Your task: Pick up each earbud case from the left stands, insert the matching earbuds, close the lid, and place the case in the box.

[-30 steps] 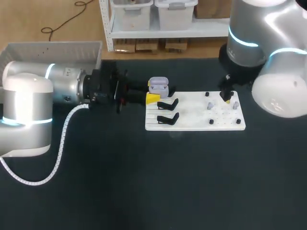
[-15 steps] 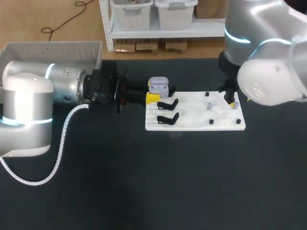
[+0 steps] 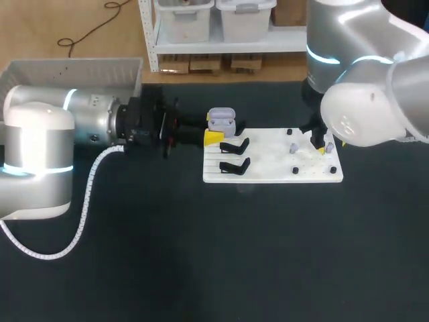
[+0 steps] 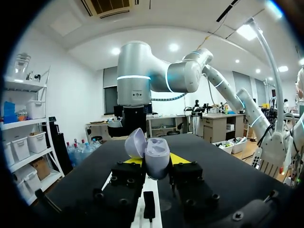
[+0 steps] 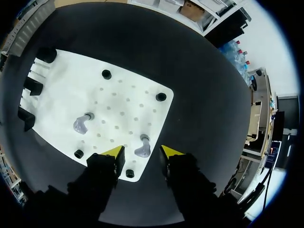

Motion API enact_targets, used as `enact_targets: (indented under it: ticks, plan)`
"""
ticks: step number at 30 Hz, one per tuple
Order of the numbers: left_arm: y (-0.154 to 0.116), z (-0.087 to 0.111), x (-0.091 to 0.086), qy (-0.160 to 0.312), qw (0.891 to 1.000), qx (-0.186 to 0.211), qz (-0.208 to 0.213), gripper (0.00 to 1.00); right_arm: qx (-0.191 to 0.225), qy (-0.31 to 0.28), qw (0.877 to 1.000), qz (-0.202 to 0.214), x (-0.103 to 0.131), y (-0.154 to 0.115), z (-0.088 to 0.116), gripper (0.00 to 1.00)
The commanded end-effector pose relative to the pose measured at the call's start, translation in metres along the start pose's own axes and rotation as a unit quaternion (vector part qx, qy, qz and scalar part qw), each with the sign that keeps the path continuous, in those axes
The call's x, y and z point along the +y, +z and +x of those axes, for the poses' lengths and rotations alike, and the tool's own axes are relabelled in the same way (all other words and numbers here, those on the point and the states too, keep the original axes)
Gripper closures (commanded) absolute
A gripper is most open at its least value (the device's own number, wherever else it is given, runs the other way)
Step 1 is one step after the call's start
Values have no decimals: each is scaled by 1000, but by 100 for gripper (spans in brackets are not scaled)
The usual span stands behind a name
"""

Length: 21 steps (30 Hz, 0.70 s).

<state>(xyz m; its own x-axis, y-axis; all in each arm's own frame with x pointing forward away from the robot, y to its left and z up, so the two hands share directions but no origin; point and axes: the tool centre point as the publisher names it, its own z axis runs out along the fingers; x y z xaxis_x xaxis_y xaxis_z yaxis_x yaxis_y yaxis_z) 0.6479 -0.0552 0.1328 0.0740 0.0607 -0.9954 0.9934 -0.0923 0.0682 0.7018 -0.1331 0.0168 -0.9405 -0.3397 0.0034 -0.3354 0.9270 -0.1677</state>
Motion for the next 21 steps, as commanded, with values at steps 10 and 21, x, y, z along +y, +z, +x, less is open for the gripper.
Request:
enact_targets:
  ticks: [10, 21]
  plan:
    - [0, 1, 0, 1, 1000, -1, -1, 100, -12, 5, 1000, 16, -1, 7, 1, 61]
    - [0, 1, 0, 1, 1000, -1, -1, 100, -16, 6, 1000, 24, -2, 7, 1, 67]
